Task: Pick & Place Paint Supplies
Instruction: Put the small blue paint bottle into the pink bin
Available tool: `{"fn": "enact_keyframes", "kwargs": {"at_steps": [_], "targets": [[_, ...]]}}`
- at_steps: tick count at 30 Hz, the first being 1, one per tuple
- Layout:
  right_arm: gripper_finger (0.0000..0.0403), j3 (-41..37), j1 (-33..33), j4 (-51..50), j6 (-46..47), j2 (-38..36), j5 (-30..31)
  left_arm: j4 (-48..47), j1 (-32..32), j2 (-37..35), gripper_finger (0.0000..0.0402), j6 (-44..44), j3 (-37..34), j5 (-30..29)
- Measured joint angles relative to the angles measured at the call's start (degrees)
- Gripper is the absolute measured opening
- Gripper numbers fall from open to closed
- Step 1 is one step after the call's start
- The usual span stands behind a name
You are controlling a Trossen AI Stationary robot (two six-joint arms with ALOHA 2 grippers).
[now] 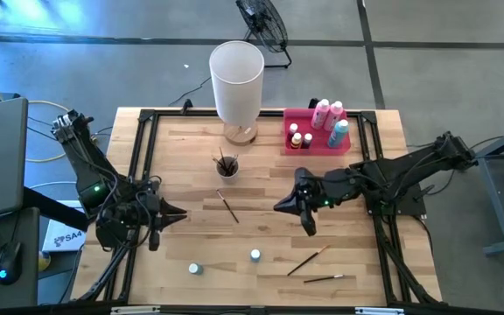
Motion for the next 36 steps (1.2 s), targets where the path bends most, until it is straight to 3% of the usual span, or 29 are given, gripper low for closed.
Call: {"fn": "enact_keyframes", "kwargs": {"at_steps": [21,32,36], "targets": [[0.0004,0.0,-0.3,2.5,-1.1,0.0,-5.4,1.1,0.0,0.0,0.0049,0.5,0.0,1.3],[0.0004,0.1,-1.0,14.8,-14.0,1.9,-5.3,0.8,0.0,0.0,0.0049,0.9,0.0,1.2],[0.0004,0.1,-0.8,20.4,-14.8,3.3,-5.3,0.9,0.0,0.0,0.0049,0.9,0.0,1.7]]}}
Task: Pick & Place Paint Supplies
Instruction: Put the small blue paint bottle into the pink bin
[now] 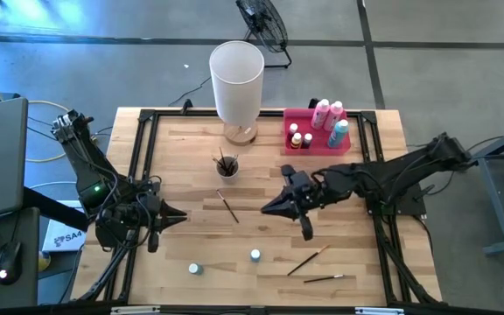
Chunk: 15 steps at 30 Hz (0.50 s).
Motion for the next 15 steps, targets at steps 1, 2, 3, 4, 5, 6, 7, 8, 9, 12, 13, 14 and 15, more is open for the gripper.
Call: {"fn": "enact_keyframes", "kwargs": {"at_steps": [1,2,3,4,5,6,7,8,9,12,13,14,15], "targets": [[0.0004,0.0,0.0,0.3,0.0,0.1,0.0,0.0,0.0,0.0,0.0049,0.0,0.0,0.0],[0.0004,-0.1,0.0,0.8,0.0,0.5,0.0,0.0,0.0,0.0,0.0049,0.0,0.0,0.0],[0.0004,-0.1,0.0,1.9,-0.2,1.1,0.1,0.0,0.0,0.0,0.0049,0.0,0.0,0.0],[0.0004,0.0,0.0,2.2,-0.3,1.3,0.3,0.0,0.0,0.0,0.0049,0.0,0.0,0.0],[0.0004,0.0,0.0,2.0,-0.3,1.3,0.4,-0.1,0.0,0.0,0.0049,0.0,0.0,0.0],[0.0004,-0.1,0.0,2.0,-0.3,1.5,0.4,-0.1,0.0,0.0,0.0049,0.0,0.0,0.0],[0.0004,-0.1,0.0,2.5,-0.2,2.1,0.4,-0.1,0.0,0.0,0.0049,0.0,0.0,-0.1],[0.0004,0.1,0.0,3.0,0.1,2.5,0.5,-0.1,0.0,0.0,0.0049,0.0,0.0,-0.1],[0.0004,0.3,-0.1,2.9,0.2,2.7,0.4,-0.1,0.0,0.0,0.0049,0.0,0.0,-0.1],[0.0004,2.1,-0.1,3.0,-0.6,4.0,-1.2,-0.1,0.0,0.0,0.0049,0.0,0.0,-0.1],[0.0004,2.8,-0.1,3.1,-1.3,4.2,-1.8,-0.1,0.0,0.0,0.0049,0.0,0.0,-0.1],[0.0004,3.1,0.2,2.7,-1.8,4.2,-2.3,-0.2,0.0,0.0,0.0049,0.0,0.0,-0.1],[0.0004,3.7,0.3,2.7,-2.1,4.7,-2.8,-0.1,0.0,0.0,0.0049,0.0,0.0,-0.1]]}}
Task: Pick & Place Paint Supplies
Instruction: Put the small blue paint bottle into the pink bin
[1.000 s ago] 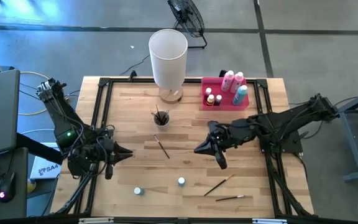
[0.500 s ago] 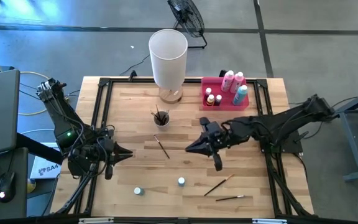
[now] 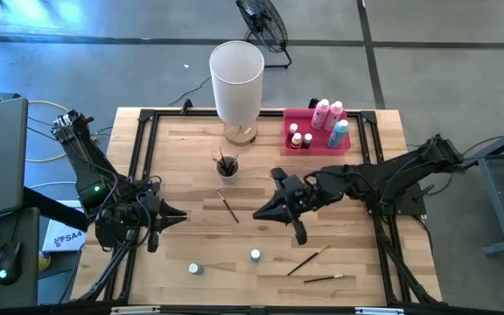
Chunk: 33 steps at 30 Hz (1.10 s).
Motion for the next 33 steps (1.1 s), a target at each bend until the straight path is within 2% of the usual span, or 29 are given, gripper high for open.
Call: {"fn": "enact_keyframes", "kwargs": {"at_steps": [3,9,16,19,26,30,33], "targets": [[0.0004,2.0,0.0,-0.4,-1.0,1.5,-1.1,0.0,0.0,0.0,0.0049,0.0,0.0,0.0],[0.0004,7.4,-0.2,-0.8,-1.1,7.4,-8.2,0.0,0.0,0.0,0.0049,0.0,0.0,-0.1],[0.0004,15.3,-0.5,-6.7,-1.1,15.4,-14.7,-0.6,0.0,0.0,0.0049,0.0,0.0,0.0],[0.0004,16.1,-1.0,-8.3,-1.1,16.8,-16.5,-0.8,0.0,0.0,0.0049,-0.1,0.0,0.0],[0.0004,16.2,-2.5,-15.6,2.4,17.1,-16.4,4.7,0.0,0.2,0.0049,-0.4,0.0,4.3],[0.0004,16.2,-2.9,-17.4,2.9,17.1,-16.1,4.7,0.0,0.3,0.0049,-0.4,0.0,4.7],[0.0003,16.2,-2.7,-17.7,-0.4,16.1,-11.6,4.6,0.0,1.3,0.0043,-0.4,0.0,4.7]]}}
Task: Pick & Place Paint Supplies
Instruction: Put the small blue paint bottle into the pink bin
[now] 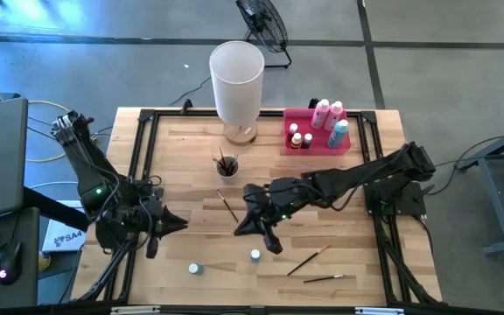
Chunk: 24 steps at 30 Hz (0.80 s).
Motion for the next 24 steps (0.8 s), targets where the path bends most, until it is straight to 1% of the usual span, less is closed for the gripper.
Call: {"fn": "enact_keyframes", "kwargs": {"at_steps": [2,4,7,10,14,17,21,24], "targets": [[0.0003,0.0,0.1,-1.1,-0.8,-1.3,2.9,0.0,0.0,1.3,0.0027,0.4,0.0,0.0],[0.0003,0.0,0.2,-2.7,-0.8,-2.5,4.4,0.0,1.0,2.9,0.0008,0.7,0.0,0.3],[0.0003,-1.3,0.7,-3.7,-0.7,-4.7,6.4,0.1,5.1,5.6,0.0005,1.5,0.0,4.3],[0.0004,-3.6,1.4,-3.8,0.6,-7.3,8.8,1.2,10.9,7.7,0.0001,3.4,0.0,11.7],[0.0004,-7.4,2.6,-2.6,2.0,-10.6,13.0,6.3,19.2,11.1,0.0001,12.3,-0.1,22.5],[0.0004,-11.0,3.1,-0.2,3.5,-13.1,15.3,10.5,24.1,12.7,0.0001,16.8,0.0,30.7],[0.0004,-17.0,4.0,4.5,5.4,-16.9,18.9,14.0,29.1,16.5,0.0,20.6,-0.1,39.4],[0.0004,-21.8,4.7,7.8,6.9,-19.5,21.3,16.2,31.3,19.3,0.0,22.2,0.0,43.7]]}}
